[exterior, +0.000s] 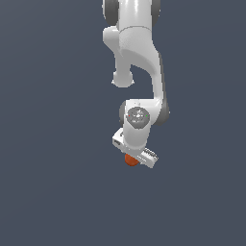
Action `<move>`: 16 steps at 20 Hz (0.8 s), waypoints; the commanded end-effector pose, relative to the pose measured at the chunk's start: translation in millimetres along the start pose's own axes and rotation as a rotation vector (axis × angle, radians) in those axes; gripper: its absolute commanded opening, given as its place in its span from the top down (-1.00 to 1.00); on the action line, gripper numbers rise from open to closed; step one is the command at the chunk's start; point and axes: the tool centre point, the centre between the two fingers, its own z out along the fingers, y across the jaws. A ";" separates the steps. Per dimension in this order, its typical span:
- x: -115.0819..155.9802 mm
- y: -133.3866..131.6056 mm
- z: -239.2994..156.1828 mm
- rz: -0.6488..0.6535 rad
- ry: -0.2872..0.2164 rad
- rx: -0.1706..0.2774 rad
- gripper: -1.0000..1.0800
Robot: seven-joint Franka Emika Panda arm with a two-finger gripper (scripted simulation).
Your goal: Pick up the object and move it to a goal position.
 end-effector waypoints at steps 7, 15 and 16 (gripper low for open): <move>1.4 -1.1 2.2 0.000 0.001 0.001 1.00; 0.8 -1.3 2.2 0.000 0.001 0.001 1.00; 0.6 -1.6 1.1 0.000 0.001 0.001 1.00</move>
